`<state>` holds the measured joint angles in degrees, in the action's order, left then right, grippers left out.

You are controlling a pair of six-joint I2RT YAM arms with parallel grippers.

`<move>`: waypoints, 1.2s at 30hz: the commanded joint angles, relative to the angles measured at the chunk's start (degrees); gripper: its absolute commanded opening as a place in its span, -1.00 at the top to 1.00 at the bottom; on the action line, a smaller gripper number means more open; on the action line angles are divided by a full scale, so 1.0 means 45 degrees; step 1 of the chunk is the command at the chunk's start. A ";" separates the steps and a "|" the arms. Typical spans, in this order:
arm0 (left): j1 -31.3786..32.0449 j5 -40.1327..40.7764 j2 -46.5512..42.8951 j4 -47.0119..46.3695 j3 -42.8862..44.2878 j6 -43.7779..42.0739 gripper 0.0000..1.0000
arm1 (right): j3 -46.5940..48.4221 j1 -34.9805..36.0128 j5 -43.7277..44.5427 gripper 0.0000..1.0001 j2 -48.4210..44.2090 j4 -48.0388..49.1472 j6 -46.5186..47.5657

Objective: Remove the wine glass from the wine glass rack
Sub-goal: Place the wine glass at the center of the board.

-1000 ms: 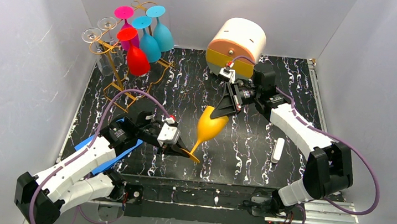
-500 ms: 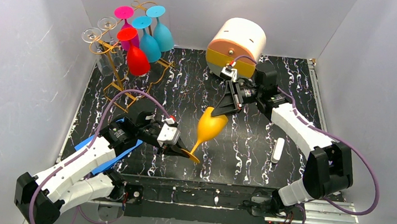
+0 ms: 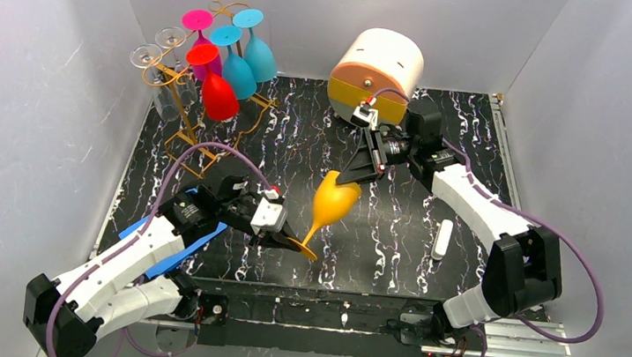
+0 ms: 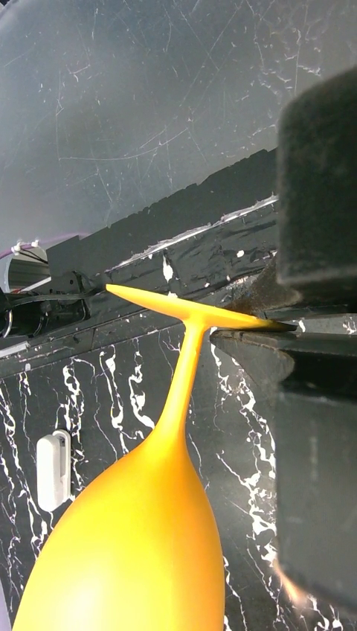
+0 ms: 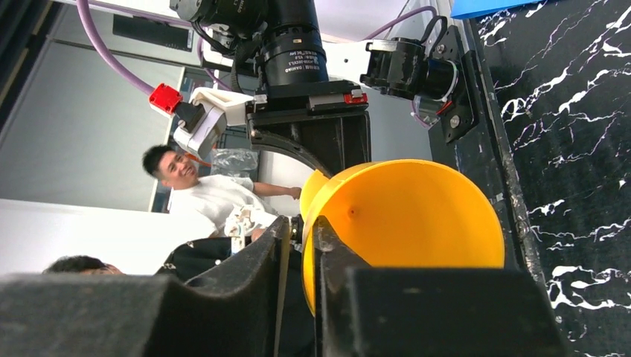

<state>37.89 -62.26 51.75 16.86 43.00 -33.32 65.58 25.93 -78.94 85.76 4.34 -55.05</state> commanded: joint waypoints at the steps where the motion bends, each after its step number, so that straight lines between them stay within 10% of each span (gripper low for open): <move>1: -0.0004 -0.0129 0.0061 0.0667 0.0377 -0.0115 1.00 | 0.0217 -0.0041 -0.0347 0.61 -0.0680 0.0208 0.0178; 7: -0.0017 0.0486 0.0036 0.0645 0.0551 0.0226 0.93 | 0.0516 -0.0079 0.0071 0.97 -0.0794 -0.0664 0.0958; 10: -0.0014 0.0961 0.0039 0.0618 0.0763 0.0603 0.36 | 0.0919 -0.0186 0.1142 0.97 -0.0730 -0.2525 0.2086; 12: -0.0003 0.1257 -0.0138 0.0624 0.0761 0.0745 -0.81 | 0.1342 -0.0302 0.2150 0.97 -0.0672 -0.4152 0.3223; 13: -0.0004 0.1497 -0.0243 0.0618 0.0710 0.0872 -0.95 | 0.1625 -0.0361 0.2886 0.97 -0.0660 -0.5044 0.3890; 18: -0.0013 0.3683 -0.1011 0.0392 0.0359 0.2258 -0.97 | 0.2627 -0.0519 0.8078 0.97 -0.0619 -0.8414 0.6506; 27: -0.0016 1.2696 -0.2767 -0.1529 -0.0604 0.7510 -0.97 | 0.2837 -0.0510 1.8213 0.97 -0.0885 -0.8812 0.7277; 32: -0.0004 1.7028 -0.2933 -0.0351 -0.0176 1.1835 -0.97 | 0.2696 -0.0514 2.0204 0.97 -0.0638 -0.7313 0.7333; 36: -0.0002 1.6827 -0.1772 0.1447 0.0978 1.1602 -0.97 | 0.3408 -0.0510 2.0609 0.97 0.0549 -0.7200 0.7636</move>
<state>37.80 5.26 40.07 15.94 42.30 11.94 76.27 23.62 6.22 84.77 -32.29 -22.74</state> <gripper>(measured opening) 0.983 0.033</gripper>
